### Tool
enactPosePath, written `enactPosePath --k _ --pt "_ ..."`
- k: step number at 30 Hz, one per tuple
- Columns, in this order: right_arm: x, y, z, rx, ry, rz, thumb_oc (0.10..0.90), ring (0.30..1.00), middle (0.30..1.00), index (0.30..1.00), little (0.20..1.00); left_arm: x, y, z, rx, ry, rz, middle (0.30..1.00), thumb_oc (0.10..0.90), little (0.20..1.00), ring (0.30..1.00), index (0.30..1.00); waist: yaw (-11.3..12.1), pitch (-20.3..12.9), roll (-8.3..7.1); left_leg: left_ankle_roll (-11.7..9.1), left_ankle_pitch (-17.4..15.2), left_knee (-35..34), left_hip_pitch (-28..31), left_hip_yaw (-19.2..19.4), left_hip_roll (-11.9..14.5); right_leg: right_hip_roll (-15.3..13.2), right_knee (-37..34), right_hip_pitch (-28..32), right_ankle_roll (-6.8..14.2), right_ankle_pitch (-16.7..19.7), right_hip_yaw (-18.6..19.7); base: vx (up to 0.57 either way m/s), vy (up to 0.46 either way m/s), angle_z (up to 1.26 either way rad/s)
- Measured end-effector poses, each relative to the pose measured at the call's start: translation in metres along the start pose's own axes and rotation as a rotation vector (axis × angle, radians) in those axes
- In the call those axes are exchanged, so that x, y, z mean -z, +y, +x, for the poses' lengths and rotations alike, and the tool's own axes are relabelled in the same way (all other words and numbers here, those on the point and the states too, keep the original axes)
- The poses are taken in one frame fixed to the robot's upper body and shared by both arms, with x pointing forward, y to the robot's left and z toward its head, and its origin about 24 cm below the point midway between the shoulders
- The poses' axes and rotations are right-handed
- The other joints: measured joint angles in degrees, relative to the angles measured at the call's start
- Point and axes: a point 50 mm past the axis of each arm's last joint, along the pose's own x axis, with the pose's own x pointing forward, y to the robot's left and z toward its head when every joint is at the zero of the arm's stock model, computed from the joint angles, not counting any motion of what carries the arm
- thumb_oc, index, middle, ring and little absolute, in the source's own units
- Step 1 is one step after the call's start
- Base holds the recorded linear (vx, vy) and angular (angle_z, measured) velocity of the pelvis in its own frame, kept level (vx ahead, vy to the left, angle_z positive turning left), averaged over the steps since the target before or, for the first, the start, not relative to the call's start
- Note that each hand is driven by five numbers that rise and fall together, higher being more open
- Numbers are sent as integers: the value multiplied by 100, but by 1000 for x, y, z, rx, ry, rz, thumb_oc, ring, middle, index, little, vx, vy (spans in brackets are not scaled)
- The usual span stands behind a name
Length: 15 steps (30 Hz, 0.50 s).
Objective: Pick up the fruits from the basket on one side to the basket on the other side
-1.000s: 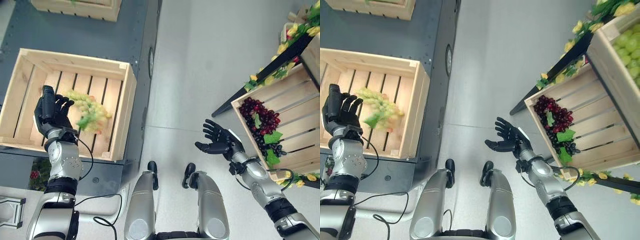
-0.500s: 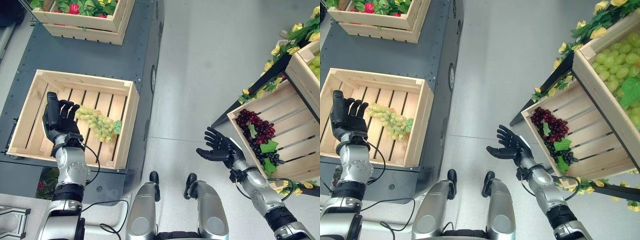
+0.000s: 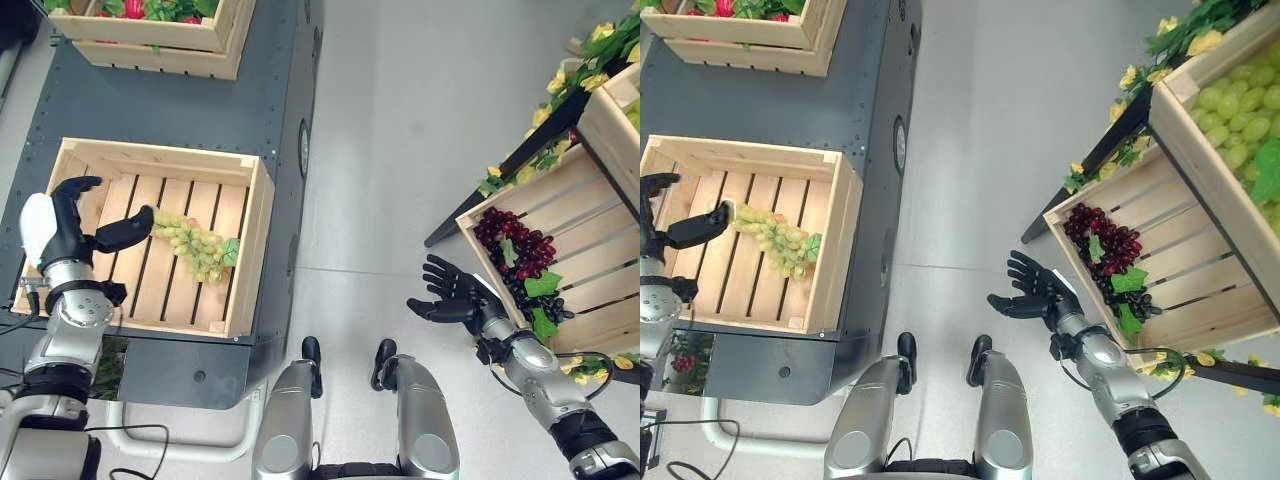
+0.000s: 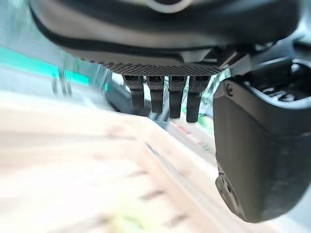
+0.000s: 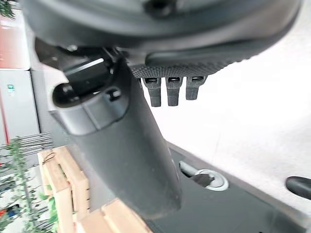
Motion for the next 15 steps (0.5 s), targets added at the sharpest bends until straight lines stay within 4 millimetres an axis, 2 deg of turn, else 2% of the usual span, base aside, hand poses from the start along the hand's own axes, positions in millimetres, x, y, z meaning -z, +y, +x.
enactPosePath --k 3,7,15 --pt "-4 -1 2 -5 -7 -11 800 900 900 900 900 0 2 4 25 -56 218 900 800 900 900 900 5 -13 -16 0 2 69 -162 2 2 -20 58 -160 -10 -4 0 -18 62 0" --pt "-10 -6 6 -12 -8 -31 800 900 900 900 900 -12 1 10 60 -198 487 900 800 900 900 900 1 -14 -13 5 -2 186 -360 1 -1 -59 165 -342 -19 -10 -3 -14 70 1" --pt "-28 -15 11 -14 -38 -66 800 900 900 900 900 -29 1 14 57 -386 681 900 800 900 900 900 -57 -16 -10 24 -16 498 -1001 -2 15 -126 479 -951 -72 -41 3 -21 63 3"
